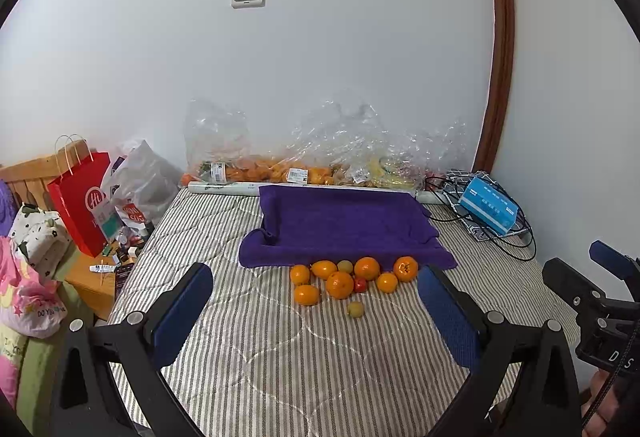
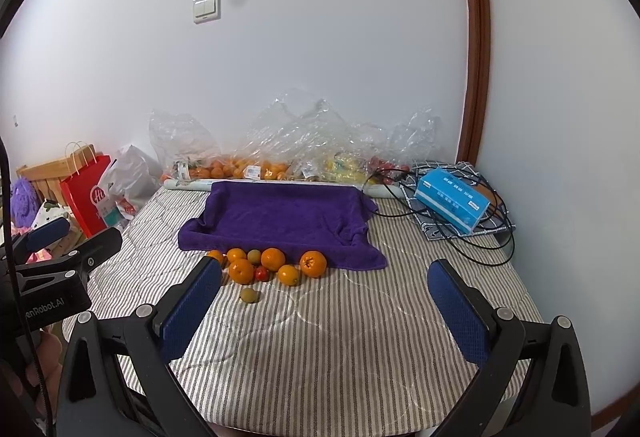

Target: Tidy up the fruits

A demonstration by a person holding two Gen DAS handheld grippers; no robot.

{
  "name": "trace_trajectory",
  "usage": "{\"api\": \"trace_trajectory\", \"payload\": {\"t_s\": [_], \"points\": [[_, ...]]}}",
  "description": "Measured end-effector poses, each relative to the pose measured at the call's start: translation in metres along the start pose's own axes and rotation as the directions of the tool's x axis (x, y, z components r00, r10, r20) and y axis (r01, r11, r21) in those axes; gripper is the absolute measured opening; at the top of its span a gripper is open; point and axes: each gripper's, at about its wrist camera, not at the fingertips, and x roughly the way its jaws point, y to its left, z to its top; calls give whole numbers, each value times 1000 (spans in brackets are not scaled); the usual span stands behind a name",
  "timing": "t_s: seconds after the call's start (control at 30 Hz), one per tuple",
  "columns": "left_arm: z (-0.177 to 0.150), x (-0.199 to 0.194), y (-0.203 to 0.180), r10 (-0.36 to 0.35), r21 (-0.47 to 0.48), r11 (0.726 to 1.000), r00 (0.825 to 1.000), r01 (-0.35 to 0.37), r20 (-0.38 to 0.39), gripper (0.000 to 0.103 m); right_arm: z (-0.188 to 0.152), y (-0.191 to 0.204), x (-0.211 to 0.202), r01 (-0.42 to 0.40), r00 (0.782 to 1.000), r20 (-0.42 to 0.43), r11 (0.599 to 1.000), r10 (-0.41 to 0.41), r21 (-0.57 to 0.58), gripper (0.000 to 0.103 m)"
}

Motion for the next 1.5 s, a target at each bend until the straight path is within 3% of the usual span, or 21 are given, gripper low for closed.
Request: {"api": "trace_trajectory", "payload": {"t_s": [1.07,1.5], "points": [[3,-2,0,0,1,1000,1000,0,3,103,-4,6,1,-9,1000,-2,1000,9,-5,102],[4,26,11,-2,17,1000,1000,2,-16,103,-6,4,36,-28,999,-18,999,28,28,102]]}}
